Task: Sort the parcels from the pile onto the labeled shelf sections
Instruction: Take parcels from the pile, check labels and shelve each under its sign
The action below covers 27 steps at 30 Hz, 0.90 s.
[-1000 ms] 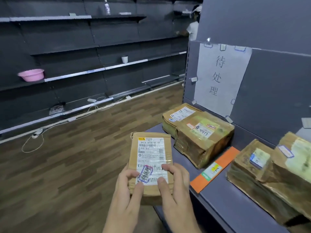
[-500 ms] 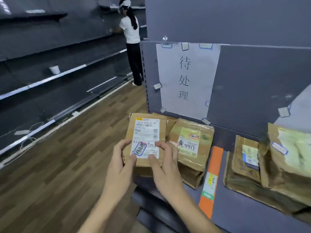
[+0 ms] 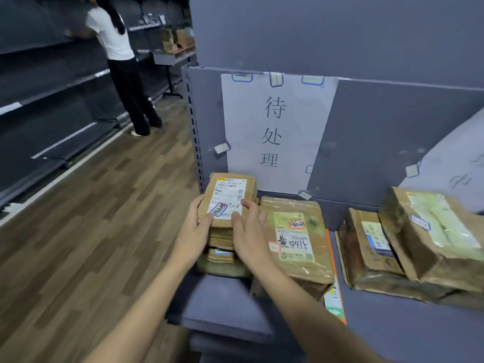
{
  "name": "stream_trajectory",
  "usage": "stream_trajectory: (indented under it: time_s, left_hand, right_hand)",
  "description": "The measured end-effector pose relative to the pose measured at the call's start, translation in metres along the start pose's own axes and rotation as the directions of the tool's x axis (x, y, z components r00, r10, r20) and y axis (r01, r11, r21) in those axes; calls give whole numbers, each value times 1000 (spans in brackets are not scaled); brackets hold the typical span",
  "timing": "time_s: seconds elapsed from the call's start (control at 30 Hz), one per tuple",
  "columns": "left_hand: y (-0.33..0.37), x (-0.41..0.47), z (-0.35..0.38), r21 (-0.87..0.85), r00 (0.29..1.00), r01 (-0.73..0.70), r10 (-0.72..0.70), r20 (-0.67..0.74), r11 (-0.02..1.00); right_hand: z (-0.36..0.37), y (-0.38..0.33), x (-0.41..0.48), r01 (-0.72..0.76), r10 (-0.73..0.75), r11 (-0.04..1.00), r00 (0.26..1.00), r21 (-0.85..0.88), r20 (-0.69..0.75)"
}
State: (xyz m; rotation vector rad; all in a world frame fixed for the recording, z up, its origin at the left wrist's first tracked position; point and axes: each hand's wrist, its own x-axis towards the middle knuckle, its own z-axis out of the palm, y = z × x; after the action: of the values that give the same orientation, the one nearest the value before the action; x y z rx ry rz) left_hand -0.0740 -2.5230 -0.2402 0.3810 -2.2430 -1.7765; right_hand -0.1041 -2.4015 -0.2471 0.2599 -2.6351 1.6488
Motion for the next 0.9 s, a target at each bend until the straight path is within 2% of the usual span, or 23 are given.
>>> stream_trajectory:
  time_s: [0.17, 0.3, 0.37, 0.5, 0.6, 0.7, 0.8, 0.9]
  left_hand:
    - [-8, 7, -2, 22, 999, -33, 32, 40, 999]
    - [-9, 11, -10, 110, 996, -46, 36, 85, 993]
    - [-5, 17, -17, 231, 991, -86, 61, 115, 969]
    - [21, 22, -22, 480, 969, -245, 198, 147, 842]
    - [56, 23, -7, 540, 898, -434, 297, 324, 722]
    - [89, 20, 28, 560, 798, -579, 272, 537, 593]
    - [119, 11, 76, 523, 712, -660, 227, 665, 539]
    - [154, -13, 134, 461, 633, -735, 261, 728, 498]
  right_hand:
    - [0, 1, 1, 2, -4, 999, 999, -43, -48]
    - [-2, -1, 3, -6, 0, 995, 998, -102, -56]
    - [-6, -5, 5, -15, 11, 990, 1000, -139, -27]
    - [-28, -16, 7, -1, -2, 968, 1000, -252, -8]
    - [-65, -25, 4, -1, 4, 920, 1000, -392, 7]
    - [-115, -30, -2, -22, 39, 828, 999, -560, 19]
    - [-173, -33, -19, -68, 80, 752, 997, -656, -11]
    - [-240, -33, -49, -141, 119, 696, 990, -704, -81]
